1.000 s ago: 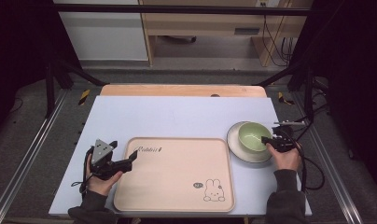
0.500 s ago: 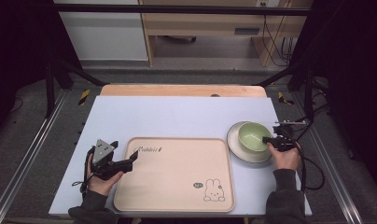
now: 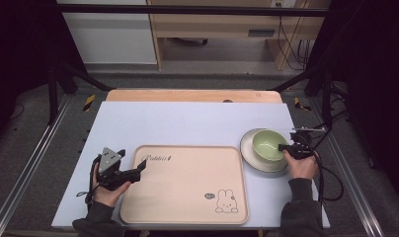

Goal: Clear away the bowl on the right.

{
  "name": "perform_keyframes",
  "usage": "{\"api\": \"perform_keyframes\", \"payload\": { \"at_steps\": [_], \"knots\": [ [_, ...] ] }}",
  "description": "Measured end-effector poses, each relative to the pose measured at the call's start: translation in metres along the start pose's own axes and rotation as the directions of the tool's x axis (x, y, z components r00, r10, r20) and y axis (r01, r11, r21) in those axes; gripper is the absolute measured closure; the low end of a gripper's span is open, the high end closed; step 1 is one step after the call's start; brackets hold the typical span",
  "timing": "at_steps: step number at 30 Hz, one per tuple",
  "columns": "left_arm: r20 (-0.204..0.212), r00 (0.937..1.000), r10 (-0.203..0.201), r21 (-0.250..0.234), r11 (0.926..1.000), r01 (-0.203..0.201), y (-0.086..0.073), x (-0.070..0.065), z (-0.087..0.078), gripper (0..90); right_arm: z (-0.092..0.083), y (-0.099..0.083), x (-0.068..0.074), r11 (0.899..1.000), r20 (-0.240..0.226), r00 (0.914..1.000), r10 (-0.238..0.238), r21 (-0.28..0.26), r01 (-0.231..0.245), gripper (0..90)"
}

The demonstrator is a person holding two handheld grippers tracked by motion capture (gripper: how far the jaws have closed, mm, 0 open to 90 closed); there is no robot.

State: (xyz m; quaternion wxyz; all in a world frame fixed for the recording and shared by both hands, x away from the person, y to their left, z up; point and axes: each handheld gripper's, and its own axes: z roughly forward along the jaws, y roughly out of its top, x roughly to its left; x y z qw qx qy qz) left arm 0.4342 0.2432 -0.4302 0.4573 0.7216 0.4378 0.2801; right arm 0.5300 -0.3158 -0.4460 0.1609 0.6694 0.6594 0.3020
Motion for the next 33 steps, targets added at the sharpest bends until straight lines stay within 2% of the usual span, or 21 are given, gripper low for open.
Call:
{"api": "perform_keyframes", "payload": {
  "at_steps": [8, 17, 21, 22, 27, 33],
  "knots": [
    [0.002, 1.0, 0.0, 0.001, 1.0, 0.0, 0.0, 0.0, 0.0, 15.4, -0.001, 0.0, 0.002, 1.0, 0.005, 1.0, 0.004, -0.007, -0.004, 83.5],
    [0.007, 1.0, 0.002, -0.003, 1.0, -0.002, 0.0, -0.001, 0.0, 15.3, -0.005, 0.002, 0.011, 0.999, 0.053, 0.9975, -0.047, -0.023, 0.048, 83.7],
    [0.014, 0.9998, 0.012, -0.002, 0.9999, -0.012, 0.001, -0.002, -0.001, 15.2, -0.006, 0.002, 0.014, 0.998, 0.064, 0.9962, -0.059, -0.034, 0.061, 83.8],
    [0.015, 0.9998, 0.012, -0.002, 0.9999, -0.012, 0.001, -0.002, -0.001, 15.2, -0.007, 0.003, 0.016, 0.998, 0.064, 0.9968, -0.047, -0.031, 0.049, 83.8],
    [0.019, 0.9997, 0.011, -0.008, 0.9999, -0.011, 0.002, -0.003, -0.001, 15.1, -0.009, 0.003, 0.019, 0.996, 0.081, 0.9938, -0.076, -0.046, 0.08, 83.8],
    [0.021, 0.9996, 0.016, -0.01, 0.9998, -0.016, 0.002, -0.003, -0.002, 15.1, -0.013, 0.004, 0.025, 0.994, 0.083, 0.9933, -0.081, -0.06, 0.086, 83.6]
  ]
}}
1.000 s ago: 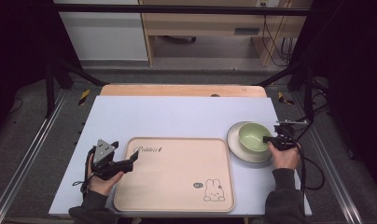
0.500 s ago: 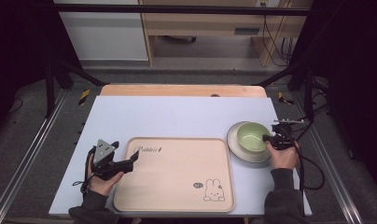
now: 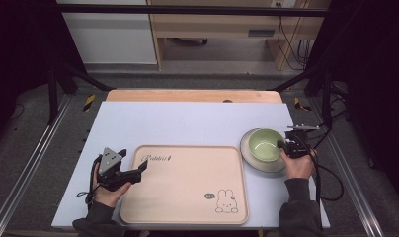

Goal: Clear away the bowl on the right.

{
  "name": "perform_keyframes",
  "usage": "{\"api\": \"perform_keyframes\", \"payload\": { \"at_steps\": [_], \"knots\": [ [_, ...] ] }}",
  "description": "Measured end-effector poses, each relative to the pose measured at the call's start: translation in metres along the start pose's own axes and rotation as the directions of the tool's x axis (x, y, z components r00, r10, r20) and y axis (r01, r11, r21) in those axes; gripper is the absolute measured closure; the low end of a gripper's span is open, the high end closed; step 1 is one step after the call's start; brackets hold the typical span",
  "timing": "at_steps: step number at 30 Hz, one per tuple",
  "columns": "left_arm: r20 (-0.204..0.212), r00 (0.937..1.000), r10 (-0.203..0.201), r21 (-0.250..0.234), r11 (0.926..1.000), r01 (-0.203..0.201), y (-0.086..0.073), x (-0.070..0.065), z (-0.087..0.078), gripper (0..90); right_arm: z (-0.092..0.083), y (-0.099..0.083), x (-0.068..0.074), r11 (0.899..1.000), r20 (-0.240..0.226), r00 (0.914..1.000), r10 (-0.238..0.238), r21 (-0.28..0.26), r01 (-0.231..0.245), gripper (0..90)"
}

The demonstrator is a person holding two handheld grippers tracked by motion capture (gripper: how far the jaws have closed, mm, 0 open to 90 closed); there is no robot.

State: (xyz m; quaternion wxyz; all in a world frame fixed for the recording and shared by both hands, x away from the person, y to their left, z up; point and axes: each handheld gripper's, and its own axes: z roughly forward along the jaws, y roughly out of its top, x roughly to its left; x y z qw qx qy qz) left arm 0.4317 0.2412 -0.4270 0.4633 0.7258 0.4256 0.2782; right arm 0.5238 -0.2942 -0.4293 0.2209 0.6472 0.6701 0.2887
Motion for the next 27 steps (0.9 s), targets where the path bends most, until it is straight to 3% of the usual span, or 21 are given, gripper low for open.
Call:
{"api": "perform_keyframes", "payload": {
  "at_steps": [18, 27],
  "knots": [
    [-0.002, 1.0, -0.003, -0.007, 1.0, 0.003, 0.001, -0.001, -0.001, 15.2, -0.01, 0.003, 0.01, 0.998, 0.031, 0.998, -0.055, -0.025, 0.056, 83.0],
    [0.0, 1.0, 0.0, -0.006, 1.0, 0.0, 0.001, -0.002, -0.001, 15.1, -0.022, 0.006, 0.012, 0.997, -0.011, 0.9988, -0.047, -0.057, 0.046, 82.9]
  ]
}}
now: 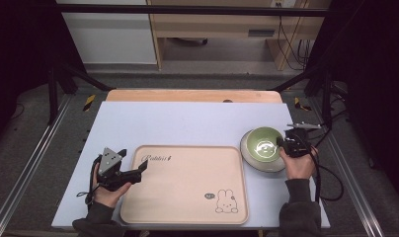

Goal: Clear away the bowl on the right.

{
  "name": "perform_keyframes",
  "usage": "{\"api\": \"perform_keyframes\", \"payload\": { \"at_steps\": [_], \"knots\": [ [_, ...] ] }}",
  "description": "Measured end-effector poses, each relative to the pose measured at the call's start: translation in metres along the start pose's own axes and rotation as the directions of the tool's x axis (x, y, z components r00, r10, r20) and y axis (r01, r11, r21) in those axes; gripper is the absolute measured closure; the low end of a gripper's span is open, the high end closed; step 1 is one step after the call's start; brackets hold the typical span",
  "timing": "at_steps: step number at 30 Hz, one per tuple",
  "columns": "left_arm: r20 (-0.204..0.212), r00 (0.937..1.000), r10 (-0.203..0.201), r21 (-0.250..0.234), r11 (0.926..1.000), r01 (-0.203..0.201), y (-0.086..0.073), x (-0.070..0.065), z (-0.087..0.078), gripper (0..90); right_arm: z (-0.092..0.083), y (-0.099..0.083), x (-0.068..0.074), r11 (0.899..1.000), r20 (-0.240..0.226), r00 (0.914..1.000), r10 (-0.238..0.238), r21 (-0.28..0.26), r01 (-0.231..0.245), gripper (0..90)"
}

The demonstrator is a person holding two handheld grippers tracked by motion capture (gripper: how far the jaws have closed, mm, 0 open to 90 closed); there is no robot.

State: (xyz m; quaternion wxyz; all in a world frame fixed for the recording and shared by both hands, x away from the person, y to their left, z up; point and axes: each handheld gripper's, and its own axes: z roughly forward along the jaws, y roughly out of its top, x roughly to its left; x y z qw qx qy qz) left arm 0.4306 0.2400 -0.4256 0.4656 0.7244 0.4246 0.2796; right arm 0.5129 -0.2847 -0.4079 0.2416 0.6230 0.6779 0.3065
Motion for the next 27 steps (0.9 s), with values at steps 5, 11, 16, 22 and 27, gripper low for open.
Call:
{"api": "perform_keyframes", "payload": {
  "at_steps": [5, 11, 16, 22, 27],
  "knots": [
    [0.003, 1.0, 0.003, 0.001, 1.0, -0.003, 0.0, 0.0, 0.0, 15.1, -0.006, 0.003, 0.005, 1.0, -0.035, 0.9993, -0.011, -0.025, 0.01, 82.9],
    [0.004, 1.0, 0.003, -0.004, 1.0, -0.003, 0.001, -0.001, -0.001, 15.1, -0.013, 0.006, 0.014, 0.999, -0.076, 0.9968, -0.024, -0.041, 0.021, 82.8],
    [0.005, 1.0, 0.003, -0.006, 1.0, -0.003, 0.001, -0.001, -0.001, 15.1, -0.02, 0.008, 0.023, 0.997, -0.103, 0.9935, -0.05, -0.061, 0.044, 82.8],
    [0.008, 1.0, 0.003, -0.008, 1.0, -0.003, 0.001, -0.002, -0.001, 15.1, -0.026, 0.01, 0.032, 0.995, -0.142, 0.9873, -0.072, -0.077, 0.061, 82.8],
    [0.009, 1.0, 0.003, -0.008, 1.0, -0.003, 0.002, -0.002, -0.001, 15.0, -0.028, 0.011, 0.04, 0.994, -0.176, 0.9808, -0.084, -0.084, 0.07, 82.8]
  ]
}}
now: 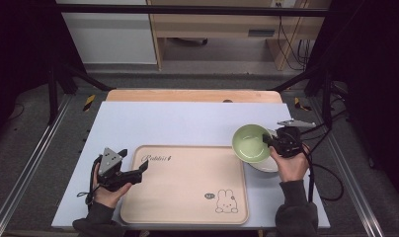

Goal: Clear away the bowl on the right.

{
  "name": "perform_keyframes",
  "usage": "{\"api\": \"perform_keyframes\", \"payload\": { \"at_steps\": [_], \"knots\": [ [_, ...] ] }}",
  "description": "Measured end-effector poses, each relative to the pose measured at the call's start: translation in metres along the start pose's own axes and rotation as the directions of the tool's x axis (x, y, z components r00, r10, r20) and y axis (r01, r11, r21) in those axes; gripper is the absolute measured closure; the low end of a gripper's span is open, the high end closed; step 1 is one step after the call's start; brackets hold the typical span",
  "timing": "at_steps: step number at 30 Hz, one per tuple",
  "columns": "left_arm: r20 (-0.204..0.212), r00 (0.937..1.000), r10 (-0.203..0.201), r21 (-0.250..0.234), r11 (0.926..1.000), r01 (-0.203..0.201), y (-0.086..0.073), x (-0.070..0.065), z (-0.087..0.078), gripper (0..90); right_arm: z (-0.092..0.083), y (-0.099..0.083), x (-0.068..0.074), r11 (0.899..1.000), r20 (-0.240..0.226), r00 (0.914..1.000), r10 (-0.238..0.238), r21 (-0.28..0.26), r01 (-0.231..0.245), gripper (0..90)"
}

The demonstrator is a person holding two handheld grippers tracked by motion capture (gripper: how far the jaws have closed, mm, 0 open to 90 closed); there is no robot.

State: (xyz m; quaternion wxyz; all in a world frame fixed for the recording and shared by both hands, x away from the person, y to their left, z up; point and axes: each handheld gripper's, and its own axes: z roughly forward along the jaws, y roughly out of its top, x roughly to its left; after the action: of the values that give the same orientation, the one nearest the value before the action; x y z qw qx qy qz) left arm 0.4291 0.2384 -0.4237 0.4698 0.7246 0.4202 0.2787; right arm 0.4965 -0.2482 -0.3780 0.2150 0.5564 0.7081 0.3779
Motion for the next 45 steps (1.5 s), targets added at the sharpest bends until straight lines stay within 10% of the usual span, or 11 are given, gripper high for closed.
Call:
{"api": "perform_keyframes", "payload": {
  "at_steps": [45],
  "knots": [
    [0.01, 0.9999, 0.01, -0.004, 0.9999, -0.01, 0.001, -0.004, 0.0, 15.0, 0.016, -0.001, 0.074, 0.988, -0.217, 0.9659, -0.141, 0.033, 0.152, 82.8]
  ]
}}
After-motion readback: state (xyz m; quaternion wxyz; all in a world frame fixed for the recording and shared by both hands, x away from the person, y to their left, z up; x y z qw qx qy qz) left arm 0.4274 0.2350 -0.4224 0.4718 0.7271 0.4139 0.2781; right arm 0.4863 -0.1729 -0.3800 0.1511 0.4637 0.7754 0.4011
